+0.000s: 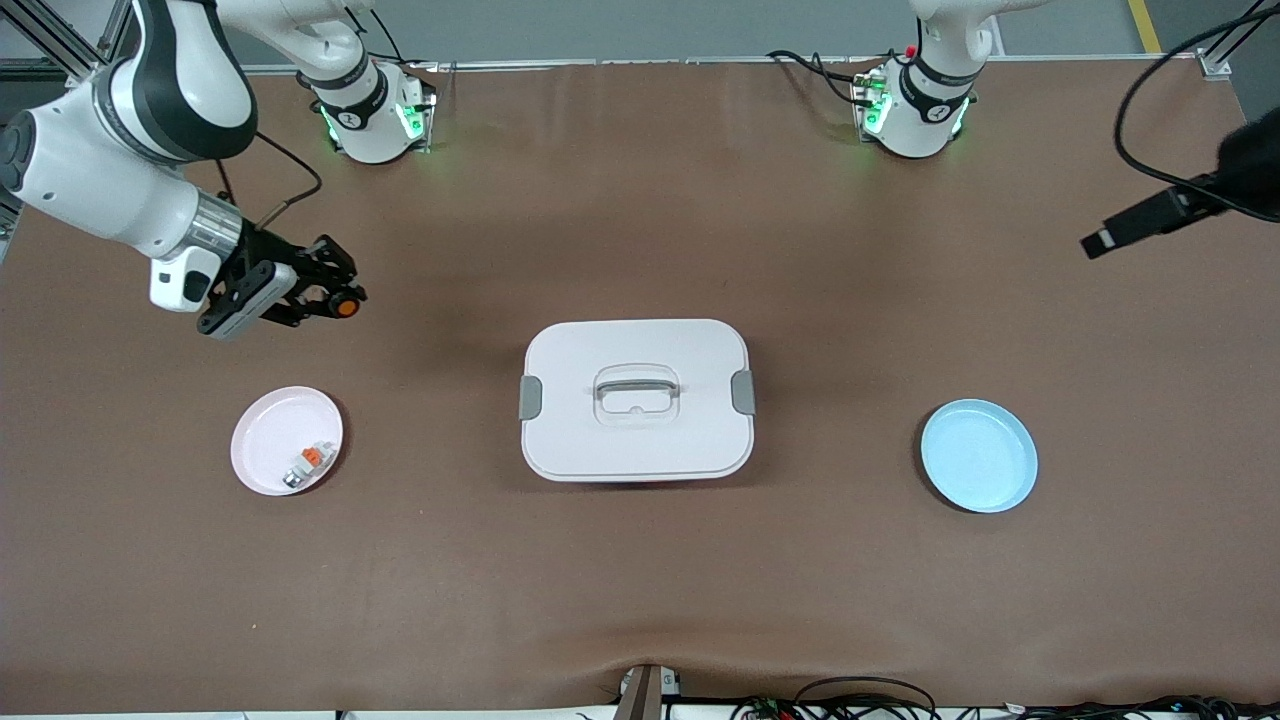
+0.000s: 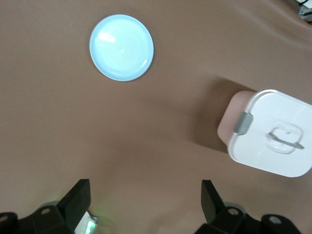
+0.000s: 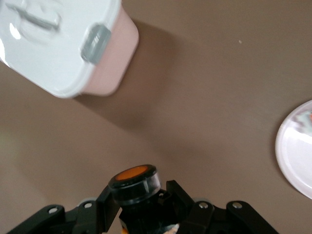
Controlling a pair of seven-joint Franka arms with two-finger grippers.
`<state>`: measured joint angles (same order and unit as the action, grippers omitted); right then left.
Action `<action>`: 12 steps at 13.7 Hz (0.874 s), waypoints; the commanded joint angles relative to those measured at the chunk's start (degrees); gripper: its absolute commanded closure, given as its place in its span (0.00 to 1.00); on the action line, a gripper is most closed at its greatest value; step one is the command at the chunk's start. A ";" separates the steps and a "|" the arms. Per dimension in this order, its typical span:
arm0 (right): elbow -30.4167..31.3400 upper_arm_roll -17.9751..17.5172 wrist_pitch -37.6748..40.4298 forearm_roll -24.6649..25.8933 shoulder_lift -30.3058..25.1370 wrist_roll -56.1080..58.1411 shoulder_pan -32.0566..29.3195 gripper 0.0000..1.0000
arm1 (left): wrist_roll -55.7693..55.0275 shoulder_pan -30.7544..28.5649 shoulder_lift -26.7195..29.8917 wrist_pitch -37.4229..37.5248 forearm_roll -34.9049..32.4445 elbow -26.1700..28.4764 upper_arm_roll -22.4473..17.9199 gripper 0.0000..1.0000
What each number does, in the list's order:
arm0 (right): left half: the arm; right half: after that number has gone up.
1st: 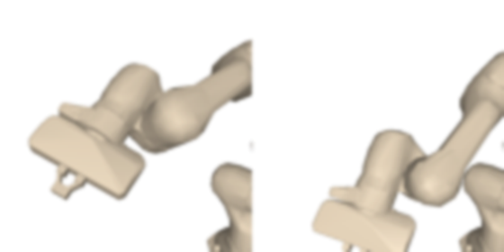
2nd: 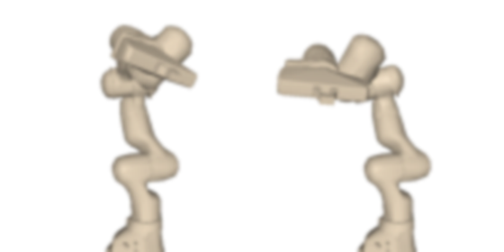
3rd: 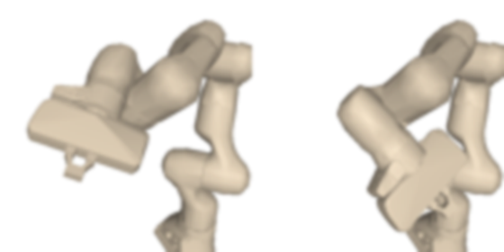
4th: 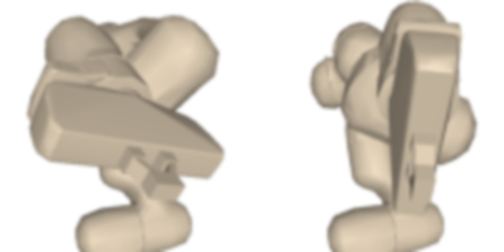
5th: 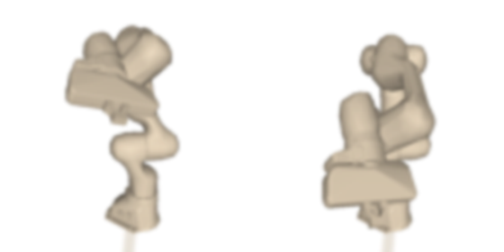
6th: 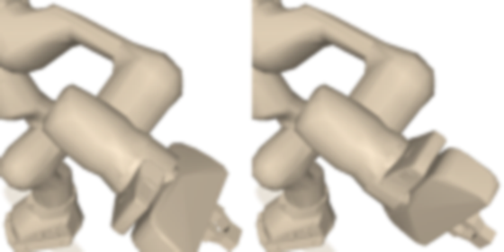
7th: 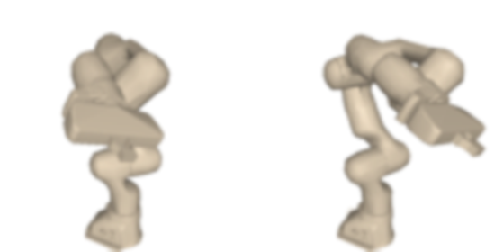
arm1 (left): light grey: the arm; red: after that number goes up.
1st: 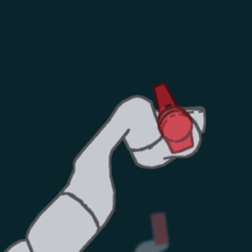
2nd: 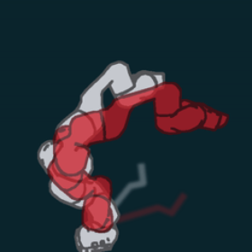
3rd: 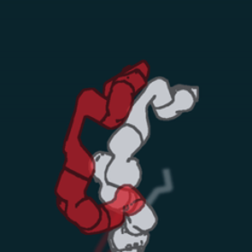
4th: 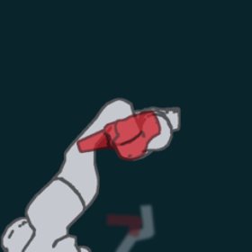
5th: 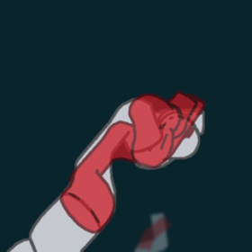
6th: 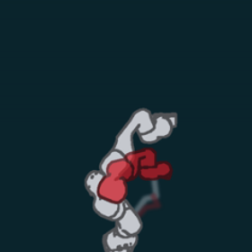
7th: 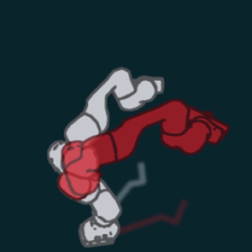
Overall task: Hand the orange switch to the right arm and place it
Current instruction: 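Carry the switch over the white plate with the right gripper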
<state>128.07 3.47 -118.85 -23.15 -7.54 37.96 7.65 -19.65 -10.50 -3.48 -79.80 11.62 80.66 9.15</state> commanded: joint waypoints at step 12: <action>-13.19 -0.83 -2.86 17.53 14.91 33.30 -5.89 1.00 | 20.53 17.25 -3.99 -10.01 -11.68 0.03 -21.45 0.00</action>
<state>116.53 3.45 -119.79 -7.00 4.67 67.01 3.48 1.11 3.10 -7.33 -87.64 4.63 80.88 -11.22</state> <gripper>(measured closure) 0.537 0.000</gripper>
